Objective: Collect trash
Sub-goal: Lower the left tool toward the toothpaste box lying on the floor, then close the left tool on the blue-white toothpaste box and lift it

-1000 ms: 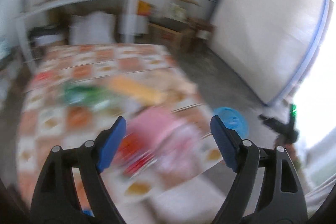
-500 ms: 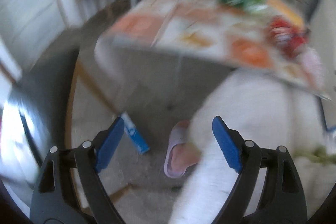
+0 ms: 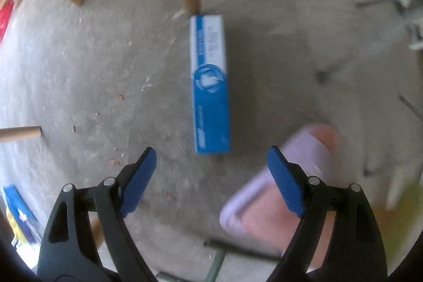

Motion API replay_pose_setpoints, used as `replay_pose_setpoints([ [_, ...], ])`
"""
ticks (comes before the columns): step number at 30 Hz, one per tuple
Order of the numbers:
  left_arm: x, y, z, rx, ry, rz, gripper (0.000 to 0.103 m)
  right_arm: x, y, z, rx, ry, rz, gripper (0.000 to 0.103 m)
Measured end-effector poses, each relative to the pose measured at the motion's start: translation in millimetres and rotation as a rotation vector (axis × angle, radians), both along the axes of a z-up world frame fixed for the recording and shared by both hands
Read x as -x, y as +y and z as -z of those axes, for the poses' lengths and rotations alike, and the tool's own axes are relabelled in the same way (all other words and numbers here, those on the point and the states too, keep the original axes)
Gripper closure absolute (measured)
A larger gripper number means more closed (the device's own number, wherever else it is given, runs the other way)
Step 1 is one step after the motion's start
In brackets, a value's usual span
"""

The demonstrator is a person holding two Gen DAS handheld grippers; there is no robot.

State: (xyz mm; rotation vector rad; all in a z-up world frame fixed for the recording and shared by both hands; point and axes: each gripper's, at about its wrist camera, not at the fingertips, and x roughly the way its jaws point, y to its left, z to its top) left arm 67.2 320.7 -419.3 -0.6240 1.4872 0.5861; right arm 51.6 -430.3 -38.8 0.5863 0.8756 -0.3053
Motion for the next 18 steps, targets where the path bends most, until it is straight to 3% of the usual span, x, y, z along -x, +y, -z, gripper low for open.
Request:
replay_pose_setpoints([
  [5, -42, 15, 48, -0.068, 0.065, 0.077, 0.022, -19, 4, 7, 0.012, 0.082, 0.025, 0.021],
  [10, -59, 37, 71, -0.048, 0.085, -0.002, 0.023, -36, 14, 5, 0.058, 0.129, 0.006, 0.021],
  [18, -66, 43, 96, 0.019, 0.138, -0.022, 0.041, -50, 25, 5, 0.081, 0.159, -0.030, 0.021],
])
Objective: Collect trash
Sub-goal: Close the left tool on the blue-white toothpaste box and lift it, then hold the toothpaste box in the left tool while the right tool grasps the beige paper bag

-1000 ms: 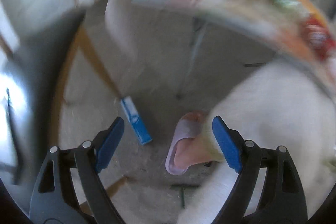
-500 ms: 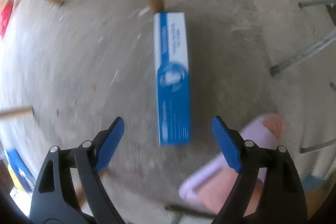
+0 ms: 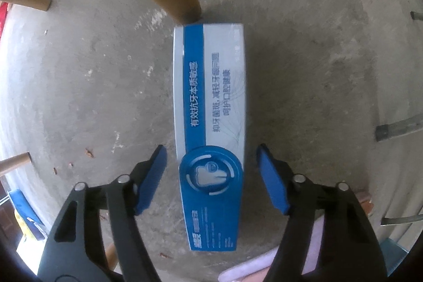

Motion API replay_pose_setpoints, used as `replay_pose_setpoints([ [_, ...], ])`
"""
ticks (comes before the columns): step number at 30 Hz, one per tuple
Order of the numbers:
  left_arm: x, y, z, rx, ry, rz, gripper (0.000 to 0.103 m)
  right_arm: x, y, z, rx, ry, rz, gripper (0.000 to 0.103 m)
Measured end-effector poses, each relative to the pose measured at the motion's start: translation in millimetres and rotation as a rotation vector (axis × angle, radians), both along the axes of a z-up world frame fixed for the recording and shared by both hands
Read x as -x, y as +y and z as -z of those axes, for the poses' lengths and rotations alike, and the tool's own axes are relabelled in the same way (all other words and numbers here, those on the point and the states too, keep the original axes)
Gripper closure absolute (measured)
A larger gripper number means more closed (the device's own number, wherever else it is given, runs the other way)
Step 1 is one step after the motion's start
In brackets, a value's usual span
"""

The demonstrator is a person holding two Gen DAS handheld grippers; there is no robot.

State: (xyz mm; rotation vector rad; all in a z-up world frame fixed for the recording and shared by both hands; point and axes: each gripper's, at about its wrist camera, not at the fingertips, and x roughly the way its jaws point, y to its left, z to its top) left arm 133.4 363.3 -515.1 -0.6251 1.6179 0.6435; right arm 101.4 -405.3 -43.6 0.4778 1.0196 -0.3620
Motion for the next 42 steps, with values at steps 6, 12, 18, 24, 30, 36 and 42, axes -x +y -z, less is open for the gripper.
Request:
replay_pose_setpoints([
  [6, 4, 6, 6, 0.006, 0.001, -0.027, 0.053, 0, 3, -2, 0.013, 0.011, -0.008, 0.021],
  [12, -2, 3, -5, 0.000, -0.008, 0.025, 0.059, 0, 2, 0, -0.004, 0.006, 0.000, 0.021],
  [18, 10, -26, -40, -0.047, -0.024, 0.118, 0.060, 1, 7, 4, -0.028, -0.017, -0.034, 0.021],
  [24, 42, -85, -102, -0.088, -0.077, 0.264, 0.060, 10, 4, 1, -0.070, -0.088, -0.056, 0.021],
  [30, 100, -126, -157, -0.103, -0.147, 0.355, 0.060, 28, -11, -2, -0.131, -0.178, -0.054, 0.021],
  [36, 136, -151, -246, -0.172, -0.282, 0.499, 0.060, 36, -16, -2, -0.180, -0.244, -0.062, 0.021],
  [42, 175, -188, -349, -0.340, -0.451, 0.675, 0.060, 32, 15, -10, -0.179, -0.275, -0.153, 0.021],
])
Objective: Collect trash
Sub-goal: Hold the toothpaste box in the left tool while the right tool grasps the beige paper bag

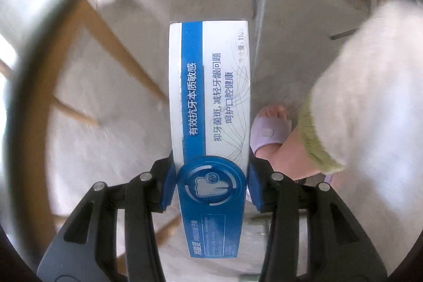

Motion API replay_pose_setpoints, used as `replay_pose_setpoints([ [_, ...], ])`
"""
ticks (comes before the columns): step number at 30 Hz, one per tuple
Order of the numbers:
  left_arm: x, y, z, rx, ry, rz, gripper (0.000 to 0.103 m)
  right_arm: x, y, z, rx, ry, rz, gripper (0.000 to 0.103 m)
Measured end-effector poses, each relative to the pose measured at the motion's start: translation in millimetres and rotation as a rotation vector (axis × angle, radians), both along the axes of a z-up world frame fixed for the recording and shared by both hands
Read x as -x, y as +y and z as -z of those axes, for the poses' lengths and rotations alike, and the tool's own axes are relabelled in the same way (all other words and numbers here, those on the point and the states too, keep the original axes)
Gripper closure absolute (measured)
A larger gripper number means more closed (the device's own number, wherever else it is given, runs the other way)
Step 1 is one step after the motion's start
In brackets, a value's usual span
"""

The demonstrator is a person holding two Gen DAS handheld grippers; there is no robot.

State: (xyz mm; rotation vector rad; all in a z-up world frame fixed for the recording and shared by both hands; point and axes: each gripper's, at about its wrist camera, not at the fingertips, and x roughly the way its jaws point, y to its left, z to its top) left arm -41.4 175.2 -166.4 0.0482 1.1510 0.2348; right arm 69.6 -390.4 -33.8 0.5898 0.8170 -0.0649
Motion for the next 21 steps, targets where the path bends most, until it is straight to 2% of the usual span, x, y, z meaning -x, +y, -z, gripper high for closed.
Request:
replay_pose_setpoints([
  [5, 29, -21, -61, -0.099, -0.102, 0.094, 0.060, 1, 33, -14, 0.039, -0.046, -0.104, 0.021],
  [9, 39, -30, -110, -0.132, -0.213, 0.098, 0.060, 5, 57, -33, 0.048, -0.095, -0.206, 0.021],
  [13, 36, -43, -156, -0.107, -0.331, 0.105, 0.060, 10, 88, -58, 0.097, -0.155, -0.319, 0.021],
  [15, 27, -52, -176, -0.065, -0.390, 0.138, 0.060, 14, 102, -68, 0.115, -0.180, -0.361, 0.021],
  [19, 2, -75, -200, 0.050, -0.478, 0.219, 0.060, 13, 127, -81, 0.138, -0.192, -0.414, 0.021],
  [21, -11, -84, -201, 0.095, -0.514, 0.253, 0.060, 9, 135, -85, 0.152, -0.188, -0.423, 0.021],
])
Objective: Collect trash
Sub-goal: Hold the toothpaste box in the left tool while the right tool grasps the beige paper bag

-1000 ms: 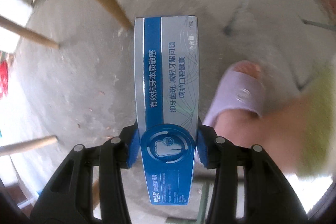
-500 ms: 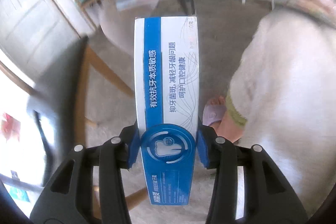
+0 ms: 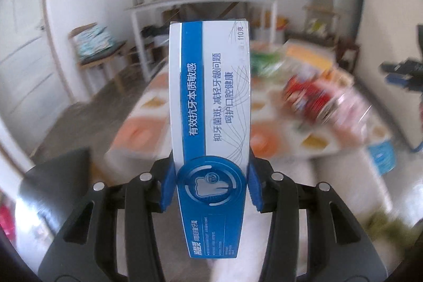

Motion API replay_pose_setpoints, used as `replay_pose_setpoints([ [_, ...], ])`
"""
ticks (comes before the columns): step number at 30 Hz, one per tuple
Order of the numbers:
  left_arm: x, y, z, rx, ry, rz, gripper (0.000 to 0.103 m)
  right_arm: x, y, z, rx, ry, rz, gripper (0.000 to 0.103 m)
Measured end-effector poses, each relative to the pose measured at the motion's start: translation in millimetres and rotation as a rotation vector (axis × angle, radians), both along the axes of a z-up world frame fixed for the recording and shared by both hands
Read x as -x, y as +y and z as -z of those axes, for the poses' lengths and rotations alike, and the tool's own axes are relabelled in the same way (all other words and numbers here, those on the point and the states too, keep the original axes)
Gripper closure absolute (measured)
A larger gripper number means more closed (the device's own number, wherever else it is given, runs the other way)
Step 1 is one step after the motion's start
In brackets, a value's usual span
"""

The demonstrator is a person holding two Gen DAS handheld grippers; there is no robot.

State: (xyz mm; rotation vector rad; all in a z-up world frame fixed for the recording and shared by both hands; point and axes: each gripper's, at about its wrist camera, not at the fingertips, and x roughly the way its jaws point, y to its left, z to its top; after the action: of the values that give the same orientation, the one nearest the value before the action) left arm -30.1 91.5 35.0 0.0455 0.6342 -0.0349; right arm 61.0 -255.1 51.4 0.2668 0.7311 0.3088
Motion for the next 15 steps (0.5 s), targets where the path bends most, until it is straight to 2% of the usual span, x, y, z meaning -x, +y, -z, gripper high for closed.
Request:
replay_pose_setpoints([
  [4, -28, -13, -2, 0.108, -0.044, 0.080, 0.060, -13, 17, -13, 0.095, -0.019, 0.022, 0.021],
  [9, -57, -15, 9, 0.203, -0.050, 0.143, 0.060, -47, 21, -22, 0.191, -0.035, 0.038, 0.021],
  [12, -65, -11, 15, 0.237, -0.047, 0.158, 0.060, -92, 9, -14, 0.302, 0.004, 0.052, 0.021],
  [15, -67, -2, 19, 0.261, -0.039, 0.165, 0.060, -135, -12, -2, 0.294, 0.082, 0.041, 0.021],
])
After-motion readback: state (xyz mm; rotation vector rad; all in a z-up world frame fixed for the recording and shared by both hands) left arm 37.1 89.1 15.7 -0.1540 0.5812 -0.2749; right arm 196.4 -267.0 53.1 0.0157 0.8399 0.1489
